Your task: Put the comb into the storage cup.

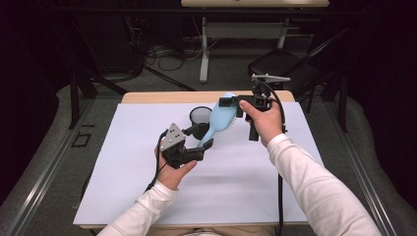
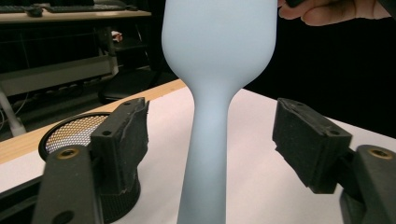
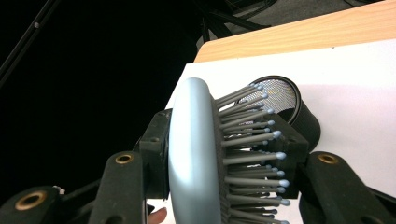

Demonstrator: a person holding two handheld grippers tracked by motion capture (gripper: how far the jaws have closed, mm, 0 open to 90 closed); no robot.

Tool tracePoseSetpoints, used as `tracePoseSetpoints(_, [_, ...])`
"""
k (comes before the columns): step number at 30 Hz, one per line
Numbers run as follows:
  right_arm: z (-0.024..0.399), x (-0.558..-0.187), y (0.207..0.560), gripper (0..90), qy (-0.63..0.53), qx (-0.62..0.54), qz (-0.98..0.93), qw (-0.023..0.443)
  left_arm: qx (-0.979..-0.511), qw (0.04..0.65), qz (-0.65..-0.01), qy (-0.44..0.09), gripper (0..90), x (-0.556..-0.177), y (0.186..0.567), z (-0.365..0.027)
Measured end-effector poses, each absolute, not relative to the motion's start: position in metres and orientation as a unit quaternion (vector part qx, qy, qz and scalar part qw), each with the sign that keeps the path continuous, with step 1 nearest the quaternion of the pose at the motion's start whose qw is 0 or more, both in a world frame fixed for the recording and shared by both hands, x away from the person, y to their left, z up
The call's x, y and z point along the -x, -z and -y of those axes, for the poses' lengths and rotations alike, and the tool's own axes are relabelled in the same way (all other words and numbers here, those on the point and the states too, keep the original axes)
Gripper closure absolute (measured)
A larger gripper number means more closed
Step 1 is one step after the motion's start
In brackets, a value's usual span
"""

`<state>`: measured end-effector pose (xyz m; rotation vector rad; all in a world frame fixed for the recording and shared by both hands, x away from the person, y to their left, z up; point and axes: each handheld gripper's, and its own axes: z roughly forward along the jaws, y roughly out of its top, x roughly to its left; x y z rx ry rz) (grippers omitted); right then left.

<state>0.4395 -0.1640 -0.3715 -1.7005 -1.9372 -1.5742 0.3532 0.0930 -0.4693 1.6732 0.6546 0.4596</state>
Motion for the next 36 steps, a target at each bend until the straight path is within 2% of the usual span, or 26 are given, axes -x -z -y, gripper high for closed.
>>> tracePoseSetpoints(6, [0.166, -0.44, 0.371, 50.3, 0.521, 0.562, 0.64, 0.058, -0.721, 0.599, -0.288, -0.196, 15.7, -0.355, 0.47, -0.093])
tracePoseSetpoints(11, [0.169, -0.441, 0.371, 50.3, 0.521, 0.565, 0.638, 0.054, -0.719, 0.6, -0.292, -0.194, 12.8, -0.356, 0.471, -0.093])
tracePoseSetpoints(18, [0.172, -0.441, 0.368, 50.3, 0.521, 0.567, 0.637, 0.049, -0.711, 0.601, -0.311, -0.192, 2.3, -0.358, 0.472, -0.093])
tracePoseSetpoints(36, [0.178, -0.441, 0.36, 50.3, 0.524, 0.565, 0.636, 0.034, -0.708, 0.598, -0.327, -0.182, 0.4, -0.363, 0.472, -0.097])
